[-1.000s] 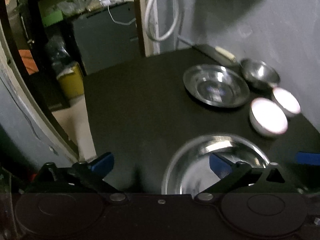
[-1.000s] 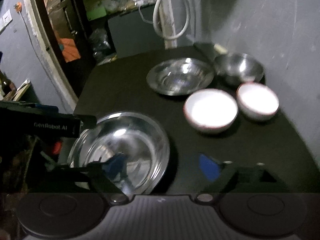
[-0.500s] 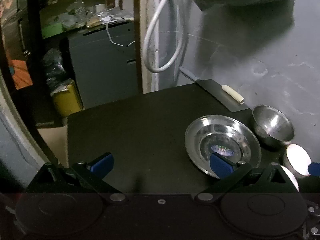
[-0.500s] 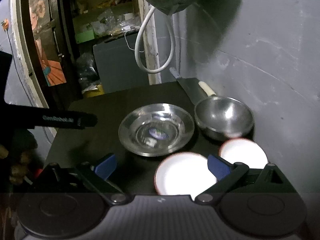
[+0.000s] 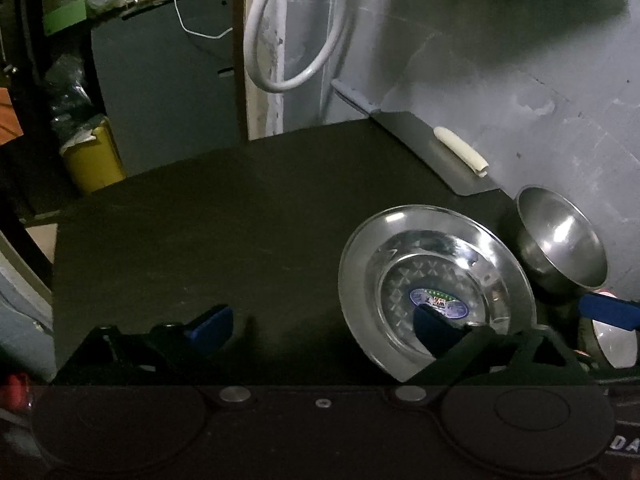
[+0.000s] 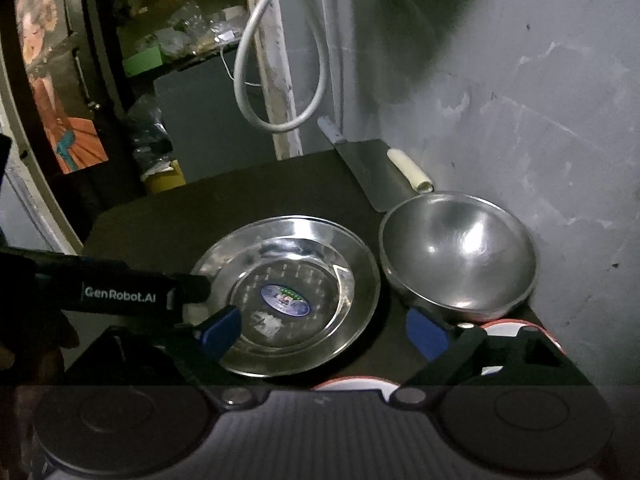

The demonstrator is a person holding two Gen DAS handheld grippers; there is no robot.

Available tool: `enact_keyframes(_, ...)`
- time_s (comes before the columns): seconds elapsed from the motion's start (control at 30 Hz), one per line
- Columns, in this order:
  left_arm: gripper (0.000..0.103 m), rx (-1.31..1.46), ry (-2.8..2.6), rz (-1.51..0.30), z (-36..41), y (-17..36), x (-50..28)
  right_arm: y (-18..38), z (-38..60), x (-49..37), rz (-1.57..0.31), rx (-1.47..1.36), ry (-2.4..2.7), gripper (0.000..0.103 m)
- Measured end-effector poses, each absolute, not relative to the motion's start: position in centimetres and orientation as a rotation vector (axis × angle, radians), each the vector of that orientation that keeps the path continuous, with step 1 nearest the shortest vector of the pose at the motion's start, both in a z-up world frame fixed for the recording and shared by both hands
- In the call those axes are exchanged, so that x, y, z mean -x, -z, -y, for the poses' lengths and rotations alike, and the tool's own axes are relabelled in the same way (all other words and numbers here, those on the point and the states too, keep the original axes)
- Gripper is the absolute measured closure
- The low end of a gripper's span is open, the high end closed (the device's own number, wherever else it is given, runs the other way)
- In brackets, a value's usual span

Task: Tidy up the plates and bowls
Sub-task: 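Move both grippers to the rim of the labeled steel plate, then close the left gripper on the labeled plate rim while the right gripper grips beside it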

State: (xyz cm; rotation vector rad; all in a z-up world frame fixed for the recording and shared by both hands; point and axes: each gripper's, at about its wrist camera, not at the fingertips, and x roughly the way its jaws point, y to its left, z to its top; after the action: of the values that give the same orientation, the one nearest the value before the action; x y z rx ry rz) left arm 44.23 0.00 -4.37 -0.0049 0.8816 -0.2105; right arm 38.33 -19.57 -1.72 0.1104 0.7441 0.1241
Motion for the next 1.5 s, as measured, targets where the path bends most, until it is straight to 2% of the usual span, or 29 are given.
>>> enact_keyframes(0.2, 0.027, 0.037, 0.223, -0.898, -0.1, 5.1, -45.0, 2.6, 19.3, -39.4, -0.769, -0.107, -0.110, 0.021)
enact_keyframes(0.33, 0.045, 0.039, 0.249, -0.902, 0.0, 5.4, -45.3, 3.1, 19.5, -39.9, -0.775, -0.125, -0.100, 0.026)
enact_keyframes(0.43, 0.056, 0.041, 0.261, -0.912, 0.2, 5.8, -45.4, 3.5, 19.6, -40.2, -0.783, -0.136, -0.096, 0.033)
enact_keyframes(0.5, 0.059, 0.041, 0.266, -0.911, 0.2, 5.9, -45.4, 3.7, 19.7, -40.2, -0.786, -0.139, -0.093, 0.042)
enact_keyframes(0.57, 0.063, 0.043, 0.268, -0.908, 0.4, 6.0, -45.4, 3.9, 19.7, -40.4, -0.792, -0.141, -0.085, 0.046)
enact_keyframes(0.63, 0.065, 0.044, 0.273, -0.907, 0.4, 6.0, -45.4, 4.0, 19.9, -40.4, -0.796, -0.146, -0.080, 0.049)
enact_keyframes(0.7, 0.065, 0.042, 0.273, -0.907, 0.4, 6.0, -45.5, 4.1, 19.9, -40.5, -0.803, -0.144, -0.074, 0.063)
enact_keyframes(0.8, 0.067, 0.046, 0.278, -0.904, 0.3, 6.0, -45.5, 4.3, 20.0, -40.6, -0.806, -0.142, -0.065, 0.069)
enact_keyframes(0.87, 0.075, 0.051, 0.286, -0.905, 0.2, 5.9, -45.5, 4.4, 20.1, -40.5, -0.808, -0.150, -0.063, 0.073)
enact_keyframes(0.93, 0.080, 0.050, 0.295, -0.901, 0.3, 5.9, -45.4, 4.3, 20.1, -40.4, -0.803, -0.156, -0.069, 0.073)
enact_keyframes(1.5, 0.079, 0.023, 0.278, -0.811, -1.6, 3.6, -42.2, 2.3, 19.3, -38.2, -0.725, -0.149, -0.157, 0.074)
